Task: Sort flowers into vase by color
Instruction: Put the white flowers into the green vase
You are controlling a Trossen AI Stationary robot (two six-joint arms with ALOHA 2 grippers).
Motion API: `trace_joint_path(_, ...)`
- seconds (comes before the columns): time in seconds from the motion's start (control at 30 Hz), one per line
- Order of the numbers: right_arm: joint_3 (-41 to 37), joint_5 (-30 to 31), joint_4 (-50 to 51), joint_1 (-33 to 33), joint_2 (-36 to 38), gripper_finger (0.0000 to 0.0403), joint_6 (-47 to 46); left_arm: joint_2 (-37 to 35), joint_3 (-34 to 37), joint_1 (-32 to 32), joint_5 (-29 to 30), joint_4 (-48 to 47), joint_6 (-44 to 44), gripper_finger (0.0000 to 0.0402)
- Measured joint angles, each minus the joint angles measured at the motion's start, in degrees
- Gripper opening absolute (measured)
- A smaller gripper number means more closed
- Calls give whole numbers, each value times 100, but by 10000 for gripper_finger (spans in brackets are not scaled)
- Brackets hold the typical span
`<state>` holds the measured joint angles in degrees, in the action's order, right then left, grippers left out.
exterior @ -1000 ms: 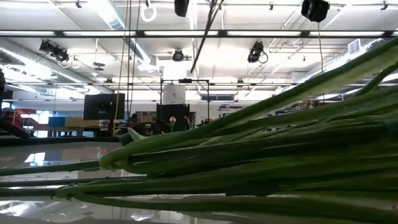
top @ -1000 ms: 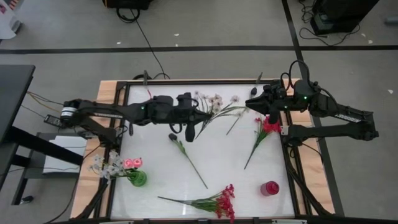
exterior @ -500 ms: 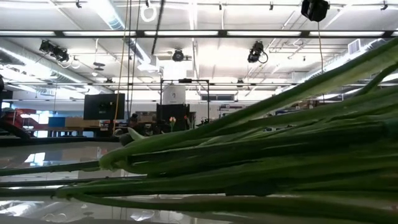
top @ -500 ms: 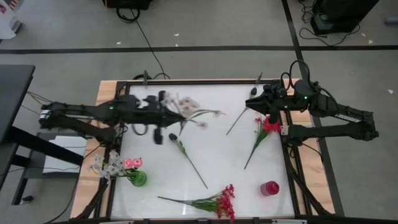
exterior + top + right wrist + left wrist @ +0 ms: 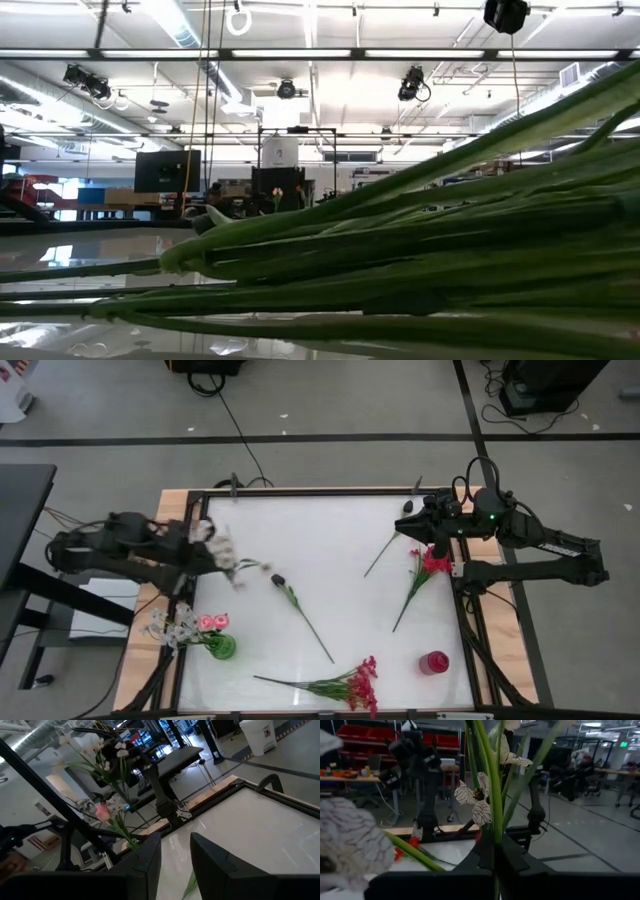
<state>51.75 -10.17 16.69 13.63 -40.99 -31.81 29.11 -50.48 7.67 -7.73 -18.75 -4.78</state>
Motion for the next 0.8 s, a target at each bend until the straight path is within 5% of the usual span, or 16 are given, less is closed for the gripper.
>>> trace_joint_path(0.27,0,0,-13,0,0,114,0,-986,0,7,50,-1009,76,4)
trace_joint_path(0.53,0,0,-42,0,2,114,0,-1456,4,7,-39,-1022,-502,4)
trace_joint_path(0.8,0,0,-42,0,1,114,0,-2024,1258,7,-854,772,-1635,4)
